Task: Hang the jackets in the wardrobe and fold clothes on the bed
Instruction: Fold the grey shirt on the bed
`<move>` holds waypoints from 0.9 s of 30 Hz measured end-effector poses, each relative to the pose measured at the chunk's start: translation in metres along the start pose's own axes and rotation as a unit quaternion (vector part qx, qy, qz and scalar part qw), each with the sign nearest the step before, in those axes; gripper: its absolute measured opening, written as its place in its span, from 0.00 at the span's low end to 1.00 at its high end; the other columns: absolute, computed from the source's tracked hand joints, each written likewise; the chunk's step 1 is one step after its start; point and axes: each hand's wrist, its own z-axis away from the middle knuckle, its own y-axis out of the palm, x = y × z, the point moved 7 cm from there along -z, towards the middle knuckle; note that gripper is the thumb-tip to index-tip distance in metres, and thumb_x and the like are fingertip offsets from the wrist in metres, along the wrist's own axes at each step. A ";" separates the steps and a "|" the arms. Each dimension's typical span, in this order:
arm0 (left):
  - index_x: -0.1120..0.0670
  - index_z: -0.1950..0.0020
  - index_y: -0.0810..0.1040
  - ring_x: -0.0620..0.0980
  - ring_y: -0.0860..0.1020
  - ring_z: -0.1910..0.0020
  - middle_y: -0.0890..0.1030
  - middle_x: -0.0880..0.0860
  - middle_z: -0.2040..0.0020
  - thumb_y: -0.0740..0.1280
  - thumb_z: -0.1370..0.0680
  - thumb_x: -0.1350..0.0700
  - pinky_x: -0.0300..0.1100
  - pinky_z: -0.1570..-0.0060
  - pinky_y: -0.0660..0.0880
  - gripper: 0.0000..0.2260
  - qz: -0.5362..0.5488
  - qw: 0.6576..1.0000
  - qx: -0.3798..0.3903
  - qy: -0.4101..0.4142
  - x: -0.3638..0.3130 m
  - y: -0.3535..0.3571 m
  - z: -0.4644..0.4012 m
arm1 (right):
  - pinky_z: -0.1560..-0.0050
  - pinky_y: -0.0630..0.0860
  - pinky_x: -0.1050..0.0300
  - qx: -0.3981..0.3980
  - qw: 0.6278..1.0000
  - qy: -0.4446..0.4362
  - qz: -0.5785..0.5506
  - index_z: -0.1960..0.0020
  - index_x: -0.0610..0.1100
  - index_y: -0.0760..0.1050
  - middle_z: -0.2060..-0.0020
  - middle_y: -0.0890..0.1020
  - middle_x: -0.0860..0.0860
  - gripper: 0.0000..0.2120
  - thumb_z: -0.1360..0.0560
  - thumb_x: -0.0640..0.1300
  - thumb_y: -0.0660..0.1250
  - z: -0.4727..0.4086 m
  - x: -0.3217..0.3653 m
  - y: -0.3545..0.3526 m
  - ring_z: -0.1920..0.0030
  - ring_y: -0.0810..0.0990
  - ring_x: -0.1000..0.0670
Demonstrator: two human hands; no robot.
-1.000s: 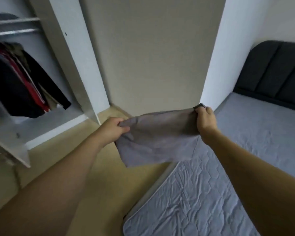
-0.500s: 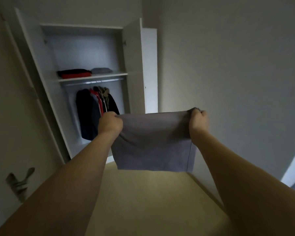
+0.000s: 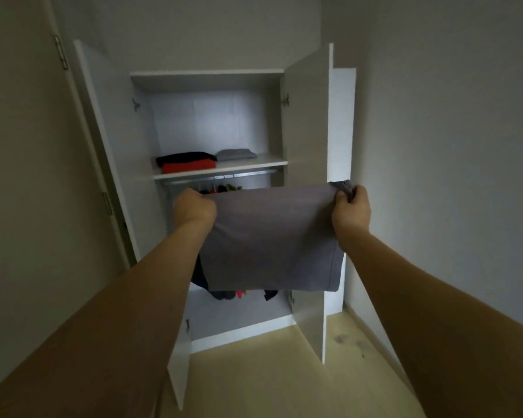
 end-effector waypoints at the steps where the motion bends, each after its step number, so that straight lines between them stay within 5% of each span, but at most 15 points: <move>1: 0.66 0.42 0.76 0.63 0.76 0.42 0.78 0.65 0.41 0.59 0.21 0.65 0.47 0.50 0.71 0.11 -0.020 1.000 0.001 0.010 0.002 0.007 -0.021 | 0.47 0.68 0.55 0.007 1.000 -0.005 0.003 0.38 0.45 0.69 0.50 0.74 0.51 0.11 0.18 0.45 0.56 -0.017 -0.002 0.024 0.50 0.73 0.48; 6: 0.66 0.32 0.68 0.64 0.72 0.36 0.73 0.66 0.34 0.58 0.20 0.64 0.48 0.42 0.69 0.16 -0.048 0.999 -0.013 0.012 0.027 0.049 -0.140 | 0.40 0.70 0.49 0.027 0.999 -0.017 0.001 0.38 0.45 0.67 0.48 0.74 0.50 0.13 0.17 0.49 0.52 -0.101 -0.023 0.148 0.47 0.73 0.47; 10: 0.65 0.35 0.70 0.65 0.73 0.38 0.74 0.67 0.36 0.57 0.20 0.62 0.49 0.41 0.69 0.14 -0.037 0.999 -0.028 0.023 0.048 0.086 -0.254 | 0.38 0.70 0.47 0.025 0.999 -0.031 -0.002 0.38 0.42 0.68 0.43 0.76 0.44 0.13 0.17 0.48 0.52 -0.170 -0.045 0.240 0.43 0.75 0.43; 16: 0.64 0.44 0.70 0.57 0.73 0.55 0.75 0.58 0.50 0.55 0.18 0.58 0.43 0.58 0.64 0.11 0.046 0.996 -0.057 0.043 0.035 0.150 -0.410 | 0.47 0.66 0.57 -0.016 0.998 -0.065 -0.010 0.39 0.38 0.69 0.43 0.77 0.40 0.13 0.17 0.45 0.53 -0.294 -0.055 0.353 0.43 0.75 0.42; 21: 0.63 0.42 0.67 0.55 0.71 0.59 0.76 0.60 0.51 0.53 0.17 0.57 0.45 0.59 0.65 0.11 0.035 0.991 -0.100 0.078 0.019 0.217 -0.515 | 0.46 0.66 0.55 -0.007 0.995 -0.099 0.001 0.39 0.38 0.68 0.42 0.76 0.39 0.14 0.17 0.46 0.53 -0.414 -0.064 0.437 0.42 0.75 0.40; 27: 0.63 0.34 0.64 0.60 0.76 0.48 0.76 0.61 0.42 0.53 0.18 0.60 0.49 0.55 0.70 0.14 0.016 0.985 -0.139 0.105 -0.006 0.300 -0.647 | 0.47 0.67 0.53 0.010 0.990 -0.137 0.033 0.39 0.41 0.67 0.41 0.76 0.40 0.14 0.17 0.49 0.51 -0.560 -0.077 0.543 0.42 0.75 0.39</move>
